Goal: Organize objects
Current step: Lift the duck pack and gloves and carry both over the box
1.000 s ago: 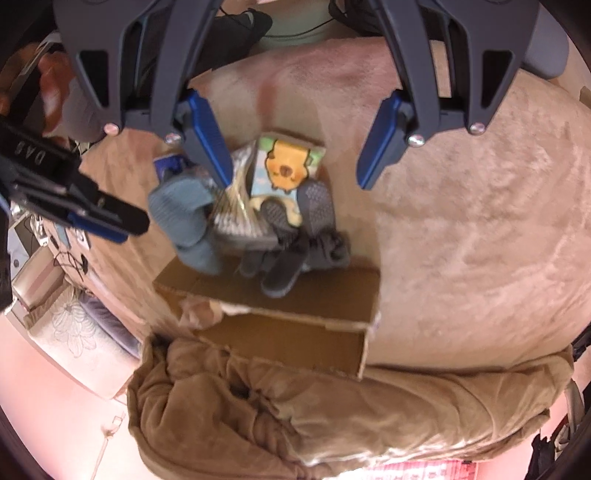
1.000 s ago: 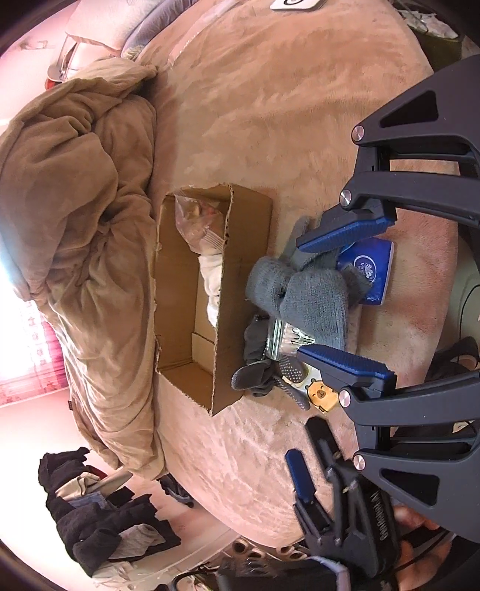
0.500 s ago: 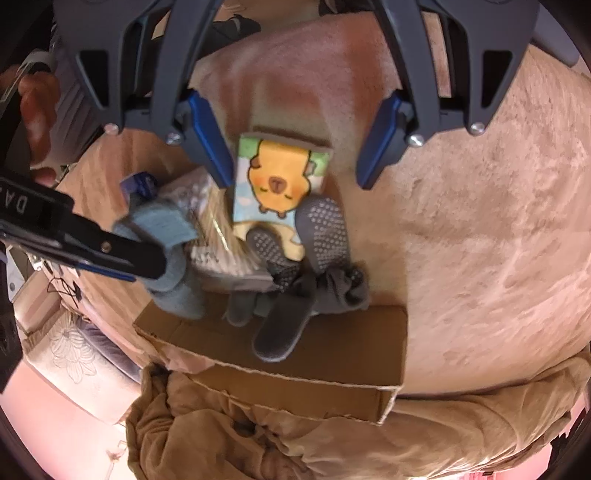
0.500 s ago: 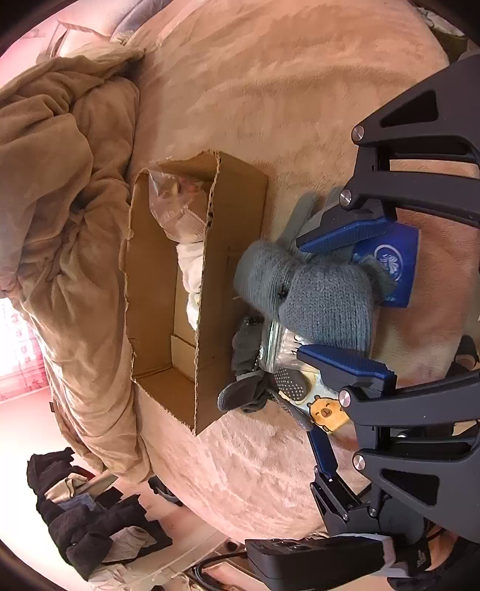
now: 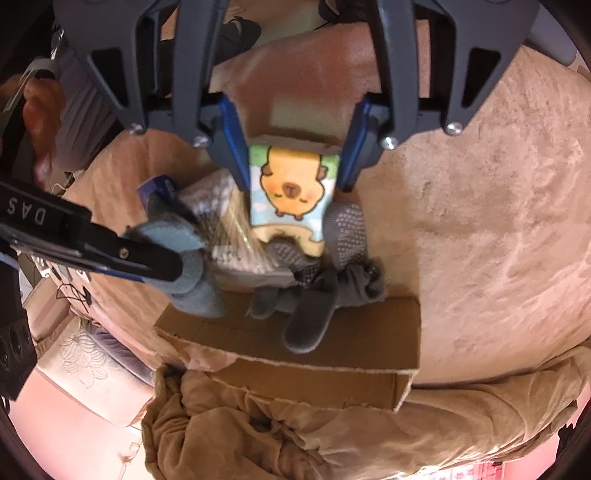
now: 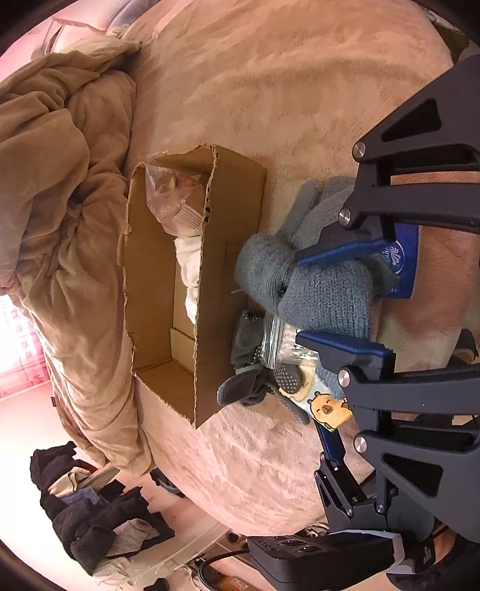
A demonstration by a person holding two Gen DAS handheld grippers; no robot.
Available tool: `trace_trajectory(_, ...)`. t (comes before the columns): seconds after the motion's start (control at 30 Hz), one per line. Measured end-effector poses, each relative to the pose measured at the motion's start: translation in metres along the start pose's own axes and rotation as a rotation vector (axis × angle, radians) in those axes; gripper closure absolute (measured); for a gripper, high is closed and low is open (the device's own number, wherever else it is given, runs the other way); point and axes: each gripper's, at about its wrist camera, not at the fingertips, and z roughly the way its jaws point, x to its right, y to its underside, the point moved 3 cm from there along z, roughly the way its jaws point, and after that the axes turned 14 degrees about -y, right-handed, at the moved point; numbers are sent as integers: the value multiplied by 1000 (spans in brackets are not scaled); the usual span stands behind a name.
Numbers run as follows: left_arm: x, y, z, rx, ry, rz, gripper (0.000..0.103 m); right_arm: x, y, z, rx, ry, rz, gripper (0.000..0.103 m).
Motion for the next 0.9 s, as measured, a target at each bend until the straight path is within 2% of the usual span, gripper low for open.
trace_trajectory(0.63, 0, -4, -47, 69, 2, -16, 55, -20, -3, -45, 76, 13, -22, 66)
trace_trajectory(0.9, -5, -23, -75, 120, 12, -39, 55, -25, -11, -59, 105, 13, -29, 66)
